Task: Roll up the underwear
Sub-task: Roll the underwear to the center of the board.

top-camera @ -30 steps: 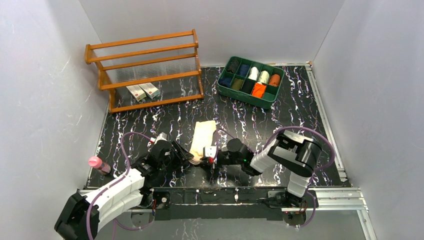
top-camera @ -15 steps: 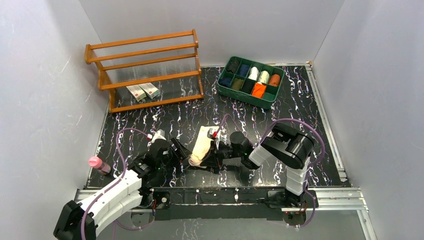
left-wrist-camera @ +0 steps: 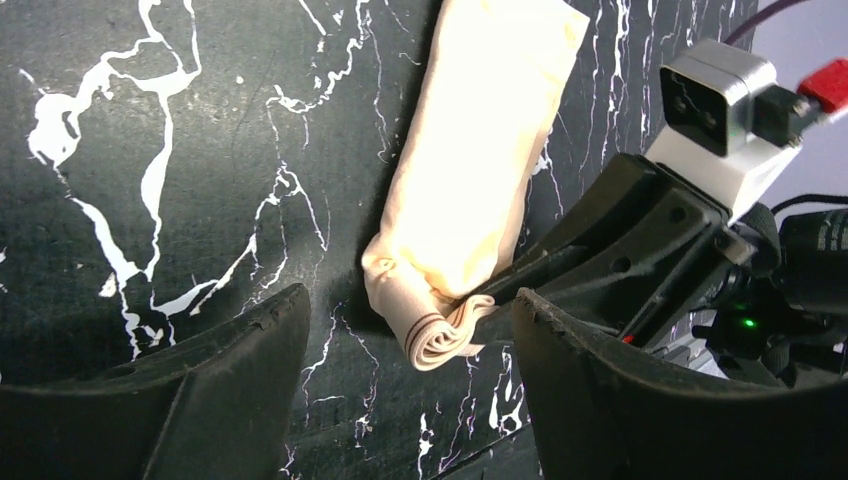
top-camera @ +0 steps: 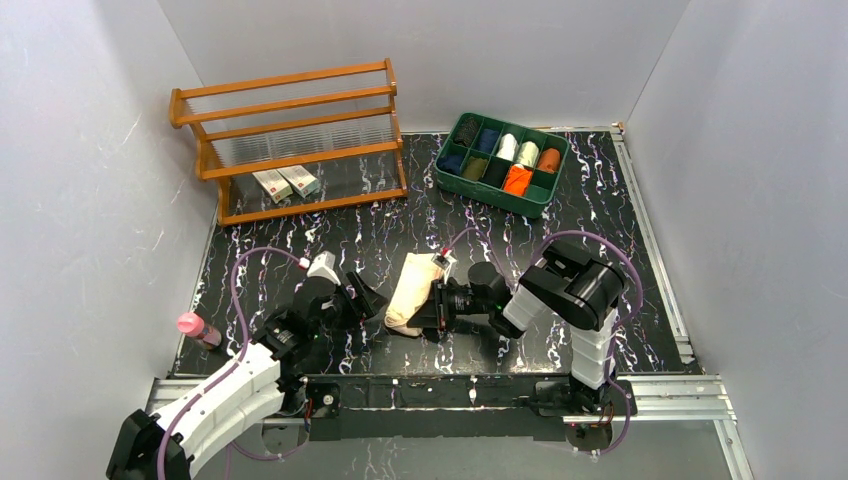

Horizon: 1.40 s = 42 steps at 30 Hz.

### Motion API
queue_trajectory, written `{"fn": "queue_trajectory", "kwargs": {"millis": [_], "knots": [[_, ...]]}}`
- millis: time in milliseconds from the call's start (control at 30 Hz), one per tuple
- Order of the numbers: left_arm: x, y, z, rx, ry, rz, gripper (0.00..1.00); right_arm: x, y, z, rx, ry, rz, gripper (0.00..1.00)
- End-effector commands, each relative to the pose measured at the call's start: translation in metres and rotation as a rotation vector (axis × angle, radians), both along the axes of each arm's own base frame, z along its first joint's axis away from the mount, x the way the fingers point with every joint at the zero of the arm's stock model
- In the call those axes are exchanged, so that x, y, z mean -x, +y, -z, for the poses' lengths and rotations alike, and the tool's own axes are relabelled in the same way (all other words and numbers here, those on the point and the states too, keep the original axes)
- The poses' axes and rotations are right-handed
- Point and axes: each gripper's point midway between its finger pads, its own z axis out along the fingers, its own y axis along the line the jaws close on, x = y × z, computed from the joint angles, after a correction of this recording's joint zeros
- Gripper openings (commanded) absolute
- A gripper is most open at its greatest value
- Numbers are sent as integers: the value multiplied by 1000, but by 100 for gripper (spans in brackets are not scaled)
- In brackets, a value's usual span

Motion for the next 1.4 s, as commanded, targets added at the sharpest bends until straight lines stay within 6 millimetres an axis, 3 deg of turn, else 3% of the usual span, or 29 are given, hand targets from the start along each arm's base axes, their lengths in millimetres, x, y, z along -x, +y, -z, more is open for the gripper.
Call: {"fn": "queue_trajectory", "kwargs": {"millis": [0, 400, 833, 1067, 1233, 1367], "knots": [[0, -8, -11, -6, -62, 89, 71, -8, -16, 32, 124, 175, 129, 7], [12, -25, 4, 4, -48, 237, 72, -15, -31, 59, 254, 416, 254, 9], [17, -32, 20, -29, -3, 325, 67, -18, -49, 67, 243, 539, 286, 11], [2, -34, 25, -88, -1, 322, 64, -18, -55, 71, 254, 558, 294, 13], [-10, -40, 23, -97, -7, 316, 55, -16, -61, 73, 254, 574, 300, 14], [-16, -35, 37, -140, 34, 279, 54, -16, -60, 68, 222, 575, 283, 15]]}}
